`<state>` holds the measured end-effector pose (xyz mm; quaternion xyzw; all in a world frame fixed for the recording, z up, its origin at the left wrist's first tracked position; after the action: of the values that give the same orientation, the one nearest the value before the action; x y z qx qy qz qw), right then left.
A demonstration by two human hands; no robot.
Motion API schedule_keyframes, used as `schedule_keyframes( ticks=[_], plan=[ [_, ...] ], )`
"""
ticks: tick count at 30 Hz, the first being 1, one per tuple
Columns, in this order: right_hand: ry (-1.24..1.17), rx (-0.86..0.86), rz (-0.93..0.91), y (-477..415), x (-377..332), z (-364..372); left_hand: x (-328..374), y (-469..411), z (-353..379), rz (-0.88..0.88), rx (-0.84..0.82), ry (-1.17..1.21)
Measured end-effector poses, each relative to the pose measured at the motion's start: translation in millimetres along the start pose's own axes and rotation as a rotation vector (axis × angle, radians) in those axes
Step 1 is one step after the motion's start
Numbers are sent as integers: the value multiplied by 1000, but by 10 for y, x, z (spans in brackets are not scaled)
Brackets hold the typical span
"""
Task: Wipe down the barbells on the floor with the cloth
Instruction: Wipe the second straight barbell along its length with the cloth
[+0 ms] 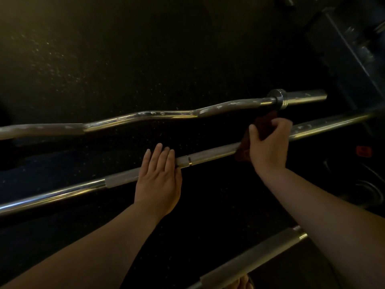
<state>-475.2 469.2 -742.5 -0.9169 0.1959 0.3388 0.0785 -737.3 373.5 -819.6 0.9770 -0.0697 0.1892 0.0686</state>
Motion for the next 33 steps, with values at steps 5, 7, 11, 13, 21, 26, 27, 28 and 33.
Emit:
schedule_keyframes(
  ticks=[5, 7, 11, 13, 21, 26, 27, 28, 33],
  plan=[
    [180, -378, -77, 194, -2, 364, -11, -9, 27, -15, -13, -15],
    [329, -420, -238, 284, 6, 440, -12, -17, 28, -23, -13, -17],
    [627, -271, -525, 258, 137, 397, -8, -17, 32, -25, -24, 2],
    [563, -287, -428, 213, 145, 417, -18, -16, 38, -23, -26, -6],
    [587, -552, -840, 686, -190, 854, 3, -23, 58, -48, -15, -72],
    [731, -371, -593, -42, 266, 622, -14, -17, 17, -1, -28, 10],
    [716, -327, -479, -81, 293, 606, -16, -14, 14, -2, -33, 7],
    [673, -301, -425, -37, 262, 641, -13, -15, 16, -10, -38, 2],
    [535, -450, -750, 822, -313, 999, -10, -23, 57, -47, -32, -57]
  ],
)
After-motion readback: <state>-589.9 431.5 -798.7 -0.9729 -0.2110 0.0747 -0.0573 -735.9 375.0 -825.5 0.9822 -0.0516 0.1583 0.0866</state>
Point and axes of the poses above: each hand's wrist, its own y-axis away from the middle knuckle, its own z-axis out of the palm, x = y × z, the point moved 5 cm from there along -y, towards the middle knuckle, and after that the axes turned 6 degrees about y, right-handed, at the moved point
